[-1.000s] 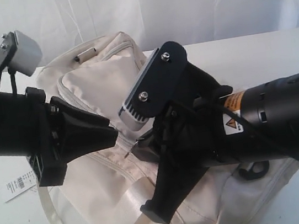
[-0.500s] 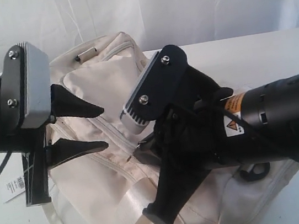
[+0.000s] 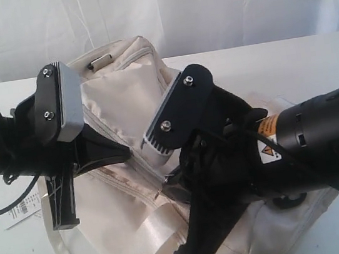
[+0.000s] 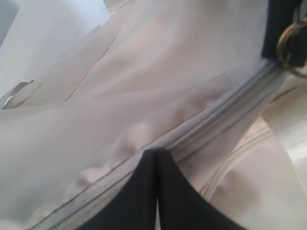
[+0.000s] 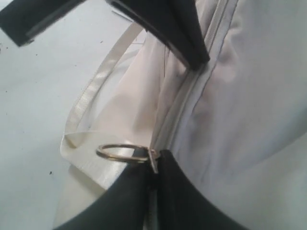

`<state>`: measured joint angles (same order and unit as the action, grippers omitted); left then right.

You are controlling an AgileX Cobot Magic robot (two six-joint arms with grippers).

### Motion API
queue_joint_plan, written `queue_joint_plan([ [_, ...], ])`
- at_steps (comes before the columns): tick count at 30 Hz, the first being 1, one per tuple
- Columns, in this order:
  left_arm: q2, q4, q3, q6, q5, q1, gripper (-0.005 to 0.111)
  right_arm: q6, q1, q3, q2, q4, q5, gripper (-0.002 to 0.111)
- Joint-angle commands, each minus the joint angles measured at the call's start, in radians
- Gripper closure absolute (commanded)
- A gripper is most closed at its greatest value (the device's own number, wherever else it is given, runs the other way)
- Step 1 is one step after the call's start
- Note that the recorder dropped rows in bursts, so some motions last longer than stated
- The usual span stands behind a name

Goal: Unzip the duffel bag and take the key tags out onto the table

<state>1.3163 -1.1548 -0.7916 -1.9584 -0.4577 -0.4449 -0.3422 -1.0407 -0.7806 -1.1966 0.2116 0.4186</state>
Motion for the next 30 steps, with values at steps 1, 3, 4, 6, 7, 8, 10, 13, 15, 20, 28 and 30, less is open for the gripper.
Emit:
queue_joint_plan([
  [1, -0.001, 0.023, 0.001, -0.026, 0.020, 0.002, 0.107, 0.006, 0.002, 0.004, 0.032, 0.002, 0.103, 0.108],
  [3, -0.001, 0.023, 0.001, -0.026, 0.020, 0.002, 0.107, 0.006, 0.002, 0.004, 0.047, 0.002, 0.118, 0.108],
  [4, -0.001, 0.023, 0.001, -0.026, 0.020, 0.002, 0.107, 0.006, 0.002, 0.004, 0.055, 0.001, 0.125, 0.108],
  [6, -0.001, 0.023, 0.001, -0.026, 0.020, 0.002, 0.107, 0.006, 0.002, 0.004, 0.069, -0.002, 0.139, 0.108],
  [7, -0.001, 0.023, 0.001, -0.026, 0.020, 0.002, 0.107, 0.006, 0.002, 0.004, 0.079, -0.002, 0.147, 0.108],
  [8, -0.001, 0.023, 0.001, -0.026, 0.018, 0.002, 0.107, 0.006, 0.002, 0.004, 0.084, -0.002, 0.153, 0.108],
  [10, -0.002, 0.023, 0.001, -0.026, 0.006, 0.002, 0.107, 0.006, 0.002, 0.004, 0.095, -0.002, 0.152, 0.108],
  [13, -0.014, 0.020, 0.001, 0.004, -0.031, 0.002, 0.107, 0.006, 0.002, 0.004, 0.098, -0.002, 0.118, 0.108],
  [15, -0.047, 0.020, -0.001, 0.039, -0.054, 0.002, 0.107, 0.006, 0.002, 0.004, 0.096, -0.002, 0.077, 0.108],
  [20, -0.163, 0.020, -0.001, 0.244, -0.136, 0.002, 0.107, 0.015, 0.002, 0.004, 0.087, 0.001, -0.001, 0.108],
  [28, -0.257, 0.133, 0.038, 0.275, -0.320, 0.002, 0.081, 0.033, 0.002, 0.004, 0.067, 0.001, -0.001, 0.108],
  [30, -0.257, 0.093, 0.063, 0.220, -0.304, 0.002, 0.065, 0.056, 0.002, 0.004, 0.067, 0.001, -0.001, 0.108],
])
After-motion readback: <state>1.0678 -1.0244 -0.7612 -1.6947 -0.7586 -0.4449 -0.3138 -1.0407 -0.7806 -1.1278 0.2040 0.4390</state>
